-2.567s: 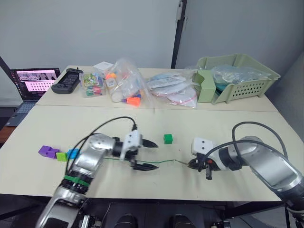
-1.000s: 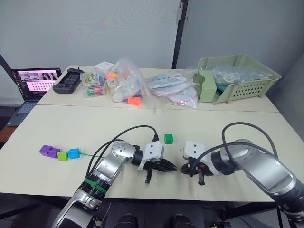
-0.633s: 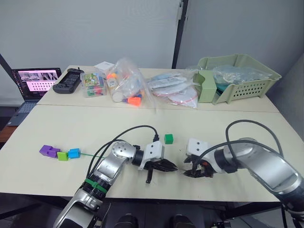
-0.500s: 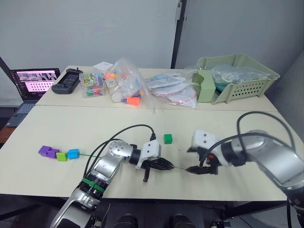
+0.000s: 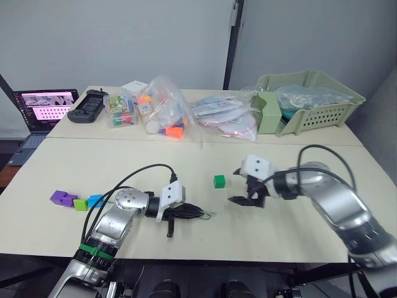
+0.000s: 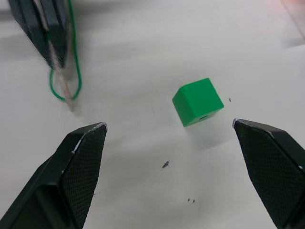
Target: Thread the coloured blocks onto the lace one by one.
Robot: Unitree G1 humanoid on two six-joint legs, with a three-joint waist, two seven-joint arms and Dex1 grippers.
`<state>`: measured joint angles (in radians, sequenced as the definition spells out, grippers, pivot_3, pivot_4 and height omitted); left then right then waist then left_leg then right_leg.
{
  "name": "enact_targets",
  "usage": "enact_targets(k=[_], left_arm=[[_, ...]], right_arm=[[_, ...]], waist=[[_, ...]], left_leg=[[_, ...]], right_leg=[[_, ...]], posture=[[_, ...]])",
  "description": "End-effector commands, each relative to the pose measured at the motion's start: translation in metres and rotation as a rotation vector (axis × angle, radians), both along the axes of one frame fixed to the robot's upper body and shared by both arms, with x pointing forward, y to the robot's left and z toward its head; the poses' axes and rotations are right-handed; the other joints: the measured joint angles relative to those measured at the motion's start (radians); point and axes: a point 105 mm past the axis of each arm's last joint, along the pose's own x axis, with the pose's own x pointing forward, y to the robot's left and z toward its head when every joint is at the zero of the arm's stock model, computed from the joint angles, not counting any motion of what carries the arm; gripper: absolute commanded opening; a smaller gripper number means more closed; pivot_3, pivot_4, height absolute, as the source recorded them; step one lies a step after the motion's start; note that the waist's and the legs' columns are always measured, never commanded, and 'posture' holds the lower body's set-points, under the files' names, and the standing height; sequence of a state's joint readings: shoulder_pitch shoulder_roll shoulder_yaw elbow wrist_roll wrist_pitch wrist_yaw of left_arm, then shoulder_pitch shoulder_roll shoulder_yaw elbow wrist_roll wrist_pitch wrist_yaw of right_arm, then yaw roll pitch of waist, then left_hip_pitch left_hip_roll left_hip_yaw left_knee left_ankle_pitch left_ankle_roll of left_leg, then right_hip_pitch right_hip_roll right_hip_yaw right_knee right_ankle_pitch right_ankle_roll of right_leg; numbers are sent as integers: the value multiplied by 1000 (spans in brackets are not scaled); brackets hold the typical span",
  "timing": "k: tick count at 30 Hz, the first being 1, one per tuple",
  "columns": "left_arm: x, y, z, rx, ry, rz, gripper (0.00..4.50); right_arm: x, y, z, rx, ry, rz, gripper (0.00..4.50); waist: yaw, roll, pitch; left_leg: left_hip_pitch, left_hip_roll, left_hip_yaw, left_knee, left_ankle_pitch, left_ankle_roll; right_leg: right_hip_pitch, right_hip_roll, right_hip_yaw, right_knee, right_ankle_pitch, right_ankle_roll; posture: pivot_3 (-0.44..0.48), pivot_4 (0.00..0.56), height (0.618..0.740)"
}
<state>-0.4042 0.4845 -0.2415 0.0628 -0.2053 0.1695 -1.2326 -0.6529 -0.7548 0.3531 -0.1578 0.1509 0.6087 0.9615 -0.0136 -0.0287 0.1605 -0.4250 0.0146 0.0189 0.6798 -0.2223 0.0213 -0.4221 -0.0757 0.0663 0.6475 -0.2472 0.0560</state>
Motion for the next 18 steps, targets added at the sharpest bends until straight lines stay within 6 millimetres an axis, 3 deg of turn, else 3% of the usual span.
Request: enact_targets(k=[1,9,13,18], left_arm=[[-1,0,11,-36,-32,15,0],[-6,3,9,-37,-26,44,0],[-5,2,7,-36,-20,36,0],[-3,-1,7,-32,-26,23,0]], right_arm=[[12,4,16,67,-57,-20,4468],[14,11,13,395,-42,-202,4468],[7,19,8,572,-76,-374,4468],[-4,30,-10,627,-56,-491,4468]], waist=[[1,0,0],[4,0,0],[1,0,0],[1,0,0]], left_leg=[[0,0,0,0,0,0],[0,0,-5,-1,0,0],[0,0,-5,-1,0,0],[0,-1,-5,-1,0,0]], right_leg=[[0,0,0,0,0,0],[1,-1,0,1,1,0],[0,0,-1,2,1,-1],[0,0,-1,2,1,-1]], posture=[[0,150,734],[0,150,734],[0,150,734],[0,150,734]])
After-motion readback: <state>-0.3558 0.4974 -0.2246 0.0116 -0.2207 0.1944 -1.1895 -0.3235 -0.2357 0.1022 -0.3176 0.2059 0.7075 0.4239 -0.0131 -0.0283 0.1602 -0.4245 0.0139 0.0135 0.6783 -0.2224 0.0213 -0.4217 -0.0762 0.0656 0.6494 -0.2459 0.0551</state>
